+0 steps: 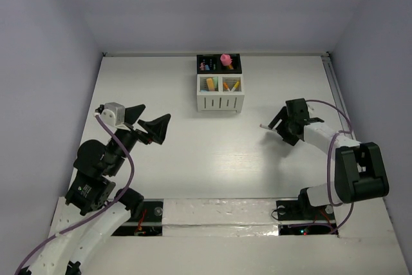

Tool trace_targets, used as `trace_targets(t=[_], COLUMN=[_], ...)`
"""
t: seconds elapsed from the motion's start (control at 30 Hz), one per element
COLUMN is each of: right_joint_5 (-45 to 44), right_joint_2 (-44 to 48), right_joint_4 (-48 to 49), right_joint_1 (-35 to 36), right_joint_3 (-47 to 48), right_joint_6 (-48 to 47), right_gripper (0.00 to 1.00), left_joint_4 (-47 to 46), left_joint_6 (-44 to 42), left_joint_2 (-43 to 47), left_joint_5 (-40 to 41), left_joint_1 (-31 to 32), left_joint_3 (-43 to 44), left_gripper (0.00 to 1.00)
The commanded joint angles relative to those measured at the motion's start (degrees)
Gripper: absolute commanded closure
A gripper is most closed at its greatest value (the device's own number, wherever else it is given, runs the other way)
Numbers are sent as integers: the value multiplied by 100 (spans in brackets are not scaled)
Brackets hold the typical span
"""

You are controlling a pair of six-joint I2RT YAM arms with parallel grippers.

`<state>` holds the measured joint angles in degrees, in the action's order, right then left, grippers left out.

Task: Sort the stationery into containers
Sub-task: Pick up the pen from the center of the board.

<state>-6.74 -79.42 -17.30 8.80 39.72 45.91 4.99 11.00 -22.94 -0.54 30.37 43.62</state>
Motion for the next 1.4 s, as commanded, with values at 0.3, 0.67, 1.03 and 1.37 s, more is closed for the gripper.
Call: trace_targets(t=[0.3,0.67,1.03,1.37], right_joint_5=[-178,-328,33,-100], right_joint_2=[-785,-1761,-2710,-3045], right_joint_4=[790,631,-703,-1223], right_joint_1=[-247,-247,-247,-247], right_joint_3=[545,1476,2820,3015], right_joint_6=[-179,-1215,-2534,-2877], right_gripper=[20,44,53,71], left_joint_4=[-271,-262,-262,-271], left_joint_6=[25,16,25,51], left_joint_2=[53,35,35,44], left_joint_5=[-87,-70,-87,-87], left_joint_1=[92,92,92,92], left_joint_3=[7,7,7,7], left_gripper=[1,1,1,1])
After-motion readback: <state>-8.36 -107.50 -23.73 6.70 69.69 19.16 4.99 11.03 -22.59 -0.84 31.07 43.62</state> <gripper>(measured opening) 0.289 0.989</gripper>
